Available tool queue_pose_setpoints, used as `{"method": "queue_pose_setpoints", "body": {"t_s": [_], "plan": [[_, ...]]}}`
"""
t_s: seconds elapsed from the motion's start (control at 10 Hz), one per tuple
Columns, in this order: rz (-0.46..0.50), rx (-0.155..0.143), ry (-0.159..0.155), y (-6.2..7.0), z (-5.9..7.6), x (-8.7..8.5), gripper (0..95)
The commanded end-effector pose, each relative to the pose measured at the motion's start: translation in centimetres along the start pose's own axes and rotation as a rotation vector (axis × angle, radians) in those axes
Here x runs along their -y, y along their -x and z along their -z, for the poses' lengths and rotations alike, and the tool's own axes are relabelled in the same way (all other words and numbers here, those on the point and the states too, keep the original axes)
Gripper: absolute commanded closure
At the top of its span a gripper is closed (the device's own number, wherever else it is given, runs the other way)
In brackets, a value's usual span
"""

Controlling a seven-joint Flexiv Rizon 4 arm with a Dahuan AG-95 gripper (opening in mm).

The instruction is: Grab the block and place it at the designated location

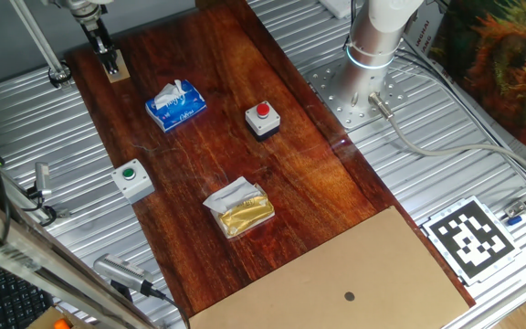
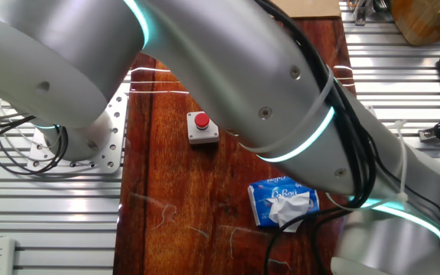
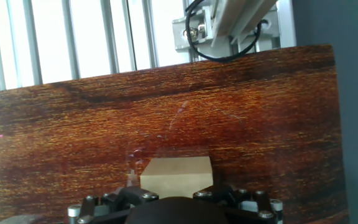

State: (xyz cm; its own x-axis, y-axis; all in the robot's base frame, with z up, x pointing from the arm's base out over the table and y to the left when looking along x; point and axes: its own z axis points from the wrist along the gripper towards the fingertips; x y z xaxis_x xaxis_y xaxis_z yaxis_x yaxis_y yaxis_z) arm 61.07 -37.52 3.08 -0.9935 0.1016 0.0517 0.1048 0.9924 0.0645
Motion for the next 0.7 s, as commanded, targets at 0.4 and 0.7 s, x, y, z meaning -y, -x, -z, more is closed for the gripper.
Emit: {"method": "queue_pose_setpoints", "body": {"t_s": [0.4,0.7], "plan": [[0.004,0.002,-0.029,-0.07,0.03,0.01,76.0],[-0.008,0.004,-0.008,-0.07,0.07,0.0,76.0]]}}
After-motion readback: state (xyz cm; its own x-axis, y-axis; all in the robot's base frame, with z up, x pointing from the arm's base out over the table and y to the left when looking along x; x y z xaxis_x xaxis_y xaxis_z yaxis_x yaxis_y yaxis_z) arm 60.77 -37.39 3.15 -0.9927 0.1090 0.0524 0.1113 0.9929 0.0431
